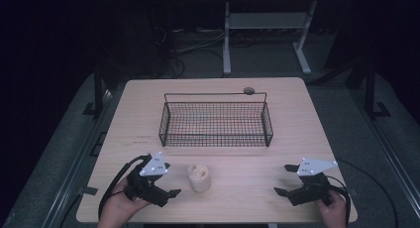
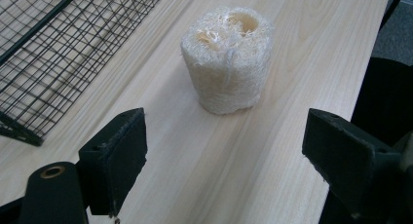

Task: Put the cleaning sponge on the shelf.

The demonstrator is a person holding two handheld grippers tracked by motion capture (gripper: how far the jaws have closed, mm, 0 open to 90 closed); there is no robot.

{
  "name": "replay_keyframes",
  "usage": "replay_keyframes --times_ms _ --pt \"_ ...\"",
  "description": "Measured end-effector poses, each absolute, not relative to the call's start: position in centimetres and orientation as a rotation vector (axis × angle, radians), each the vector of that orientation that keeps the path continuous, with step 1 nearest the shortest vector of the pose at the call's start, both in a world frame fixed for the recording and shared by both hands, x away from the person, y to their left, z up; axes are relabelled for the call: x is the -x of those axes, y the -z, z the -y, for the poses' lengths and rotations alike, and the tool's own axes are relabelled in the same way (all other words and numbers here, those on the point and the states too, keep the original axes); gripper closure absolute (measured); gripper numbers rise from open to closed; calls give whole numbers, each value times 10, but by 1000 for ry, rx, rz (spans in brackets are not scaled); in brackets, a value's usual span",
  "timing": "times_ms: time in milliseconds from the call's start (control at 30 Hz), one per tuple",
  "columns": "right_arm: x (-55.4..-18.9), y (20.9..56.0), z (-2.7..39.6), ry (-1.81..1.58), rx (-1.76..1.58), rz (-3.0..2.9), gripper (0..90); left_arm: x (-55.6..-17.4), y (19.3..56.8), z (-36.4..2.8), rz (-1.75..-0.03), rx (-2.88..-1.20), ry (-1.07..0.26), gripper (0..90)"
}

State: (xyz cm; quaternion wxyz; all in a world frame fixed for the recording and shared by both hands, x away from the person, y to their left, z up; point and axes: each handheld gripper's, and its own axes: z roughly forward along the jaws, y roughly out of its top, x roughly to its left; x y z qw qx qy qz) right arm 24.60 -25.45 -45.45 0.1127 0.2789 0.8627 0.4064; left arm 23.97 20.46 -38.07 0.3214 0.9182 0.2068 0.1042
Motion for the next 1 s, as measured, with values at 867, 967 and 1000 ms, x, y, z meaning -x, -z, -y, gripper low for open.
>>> replay_keyframes --times_ms 867,967,1000 --pt "-246 454 255 -1207 -812 -2525 135 -252 384 -177 -488 -2454 -240 158" --pt "-246 454 255 -1208 -812 -2525 136 -253 383 -175 -480 -2457 -240 158" --pt "-246 454 255 -1207 -811 -2525 136 -253 383 -174 -479 -2458 -240 158"
